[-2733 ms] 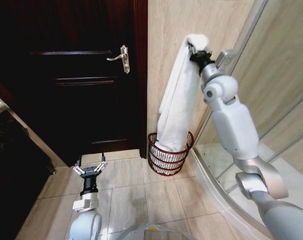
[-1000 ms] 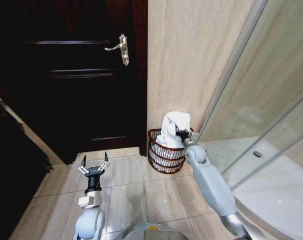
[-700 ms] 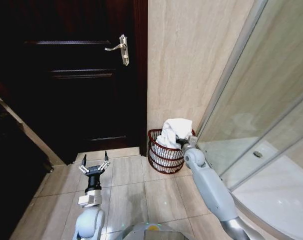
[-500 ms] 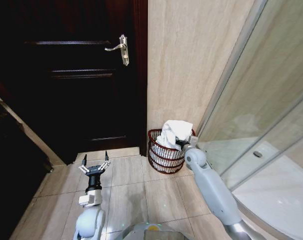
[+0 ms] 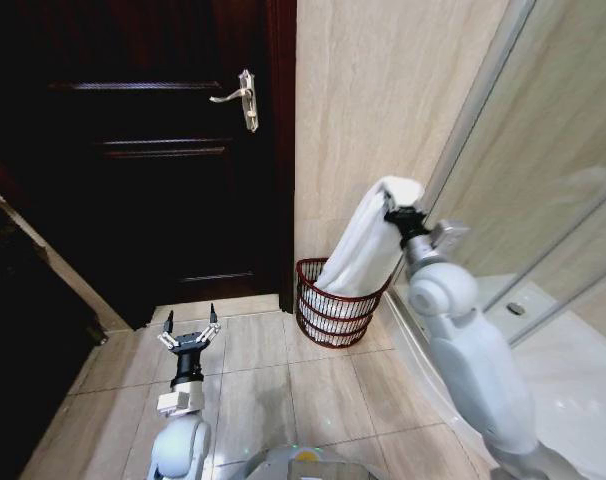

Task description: Discard the used towel into the hamper.

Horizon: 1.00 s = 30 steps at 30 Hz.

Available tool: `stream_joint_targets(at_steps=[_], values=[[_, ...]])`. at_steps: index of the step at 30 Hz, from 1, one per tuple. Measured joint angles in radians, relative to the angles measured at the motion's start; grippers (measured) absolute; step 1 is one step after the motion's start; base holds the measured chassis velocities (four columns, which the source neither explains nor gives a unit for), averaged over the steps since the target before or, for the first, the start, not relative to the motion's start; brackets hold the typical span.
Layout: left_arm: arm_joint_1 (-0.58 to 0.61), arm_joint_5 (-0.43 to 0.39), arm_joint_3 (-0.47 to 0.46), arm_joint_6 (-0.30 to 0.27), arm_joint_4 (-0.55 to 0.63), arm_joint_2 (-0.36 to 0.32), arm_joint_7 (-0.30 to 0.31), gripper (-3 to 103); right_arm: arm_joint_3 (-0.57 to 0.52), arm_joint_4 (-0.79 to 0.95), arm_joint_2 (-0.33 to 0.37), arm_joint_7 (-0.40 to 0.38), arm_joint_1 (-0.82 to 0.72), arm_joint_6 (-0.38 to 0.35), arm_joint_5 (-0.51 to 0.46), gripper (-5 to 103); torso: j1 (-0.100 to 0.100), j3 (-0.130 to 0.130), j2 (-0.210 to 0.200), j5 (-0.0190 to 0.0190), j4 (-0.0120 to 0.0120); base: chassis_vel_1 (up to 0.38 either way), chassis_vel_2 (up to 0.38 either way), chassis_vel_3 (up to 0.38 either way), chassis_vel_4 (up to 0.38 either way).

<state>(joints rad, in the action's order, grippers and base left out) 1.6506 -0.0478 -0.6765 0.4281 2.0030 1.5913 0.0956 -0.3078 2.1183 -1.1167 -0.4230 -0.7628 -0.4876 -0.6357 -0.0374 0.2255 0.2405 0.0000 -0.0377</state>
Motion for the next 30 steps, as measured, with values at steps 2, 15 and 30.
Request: stream_joint_targets(at_steps=[2, 15, 30], values=[[0.001, 0.008, 0.003, 0.005, 0.000, 0.005, 0.000, 100, 0.021, -0.057, -0.017, 0.021, -0.035, 0.013, 0.004, 24, 0.000, 0.000, 0.000, 0.0004, -0.0001, 0.000, 0.000, 0.000, 0.000], [0.016, 0.025, 0.006, 0.015, 0.009, 0.017, 0.001, 100, 0.144, -0.422, -0.120, 0.020, 0.015, 0.038, -0.073, 24, -0.001, 0.001, 0.001, -0.0003, -0.0003, 0.000, 0.000, 0.000, 0.000], [0.035, -0.007, -0.023, 0.030, 0.027, 0.017, 0.014, 100, 0.191, -0.618, -0.119, -0.108, 0.092, -0.151, -0.274, 24, 0.000, 0.001, 0.001, 0.0001, -0.0002, 0.000, 0.000, 0.000, 0.000]])
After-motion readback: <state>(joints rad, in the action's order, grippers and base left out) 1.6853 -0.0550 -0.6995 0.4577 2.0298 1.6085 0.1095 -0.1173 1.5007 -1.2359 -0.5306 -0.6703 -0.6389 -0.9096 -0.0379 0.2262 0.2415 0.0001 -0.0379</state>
